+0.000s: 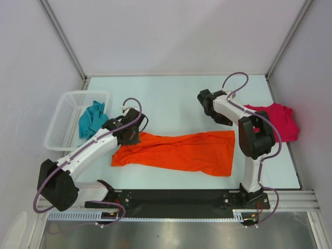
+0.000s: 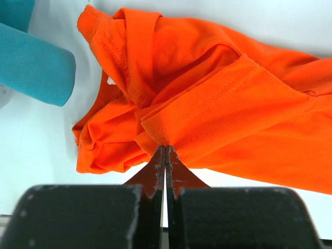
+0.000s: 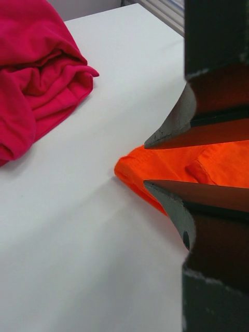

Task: Fold and stack the t-shirts
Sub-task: Grap the side of the flattened tshirt furthest away from the robot with both arms

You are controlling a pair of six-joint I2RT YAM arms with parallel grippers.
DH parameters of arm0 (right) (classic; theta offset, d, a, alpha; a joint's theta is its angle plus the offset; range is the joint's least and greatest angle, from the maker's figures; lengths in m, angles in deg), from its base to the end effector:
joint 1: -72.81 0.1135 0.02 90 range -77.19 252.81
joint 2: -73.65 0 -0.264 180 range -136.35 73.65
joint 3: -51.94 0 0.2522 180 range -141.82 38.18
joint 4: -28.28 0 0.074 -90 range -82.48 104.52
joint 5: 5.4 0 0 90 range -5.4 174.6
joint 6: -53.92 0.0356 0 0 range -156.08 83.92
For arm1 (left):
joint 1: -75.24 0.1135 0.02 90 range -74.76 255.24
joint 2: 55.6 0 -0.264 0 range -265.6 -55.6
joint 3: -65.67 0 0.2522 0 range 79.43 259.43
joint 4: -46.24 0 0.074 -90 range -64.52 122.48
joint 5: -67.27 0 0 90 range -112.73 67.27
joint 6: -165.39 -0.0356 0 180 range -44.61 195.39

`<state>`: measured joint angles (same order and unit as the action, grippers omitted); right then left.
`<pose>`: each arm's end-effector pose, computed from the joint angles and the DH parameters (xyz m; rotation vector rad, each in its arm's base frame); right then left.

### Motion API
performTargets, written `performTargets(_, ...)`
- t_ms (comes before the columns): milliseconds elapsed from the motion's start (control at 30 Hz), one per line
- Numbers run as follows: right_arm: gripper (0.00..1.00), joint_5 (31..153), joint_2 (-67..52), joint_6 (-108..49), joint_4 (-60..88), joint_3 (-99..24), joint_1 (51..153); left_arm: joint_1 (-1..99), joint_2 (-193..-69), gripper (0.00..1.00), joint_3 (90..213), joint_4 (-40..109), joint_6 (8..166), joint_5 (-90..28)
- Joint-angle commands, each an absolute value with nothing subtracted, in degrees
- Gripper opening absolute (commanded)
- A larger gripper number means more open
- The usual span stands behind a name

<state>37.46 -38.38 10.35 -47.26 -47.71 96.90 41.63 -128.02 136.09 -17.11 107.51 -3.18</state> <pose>0.3474 0.1268 0.2060 0.5042 2.4512 -0.8652 0.2041 -0.1214 0.2586 -0.0640 2.6000 0.0679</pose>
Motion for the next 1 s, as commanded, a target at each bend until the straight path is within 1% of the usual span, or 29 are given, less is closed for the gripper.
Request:
performTargets(0,0.36,35.21,-39.11,8.83,-46.83,-49.19,94.78,41.23,-126.35,0.0,136.21,-18.59,108.79,-0.67)
performTargets(467,0.36,36.87,-40.78,8.48,-44.36,-45.5,94.34,41.23,-122.66,0.0,134.63,-21.05,109.4,0.65)
performTargets(967,0.35,38.1,-44.74,7.95,-42.26,-45.32,95.83,41.23,-124.86,0.0,134.27,-20.43,108.96,0.38)
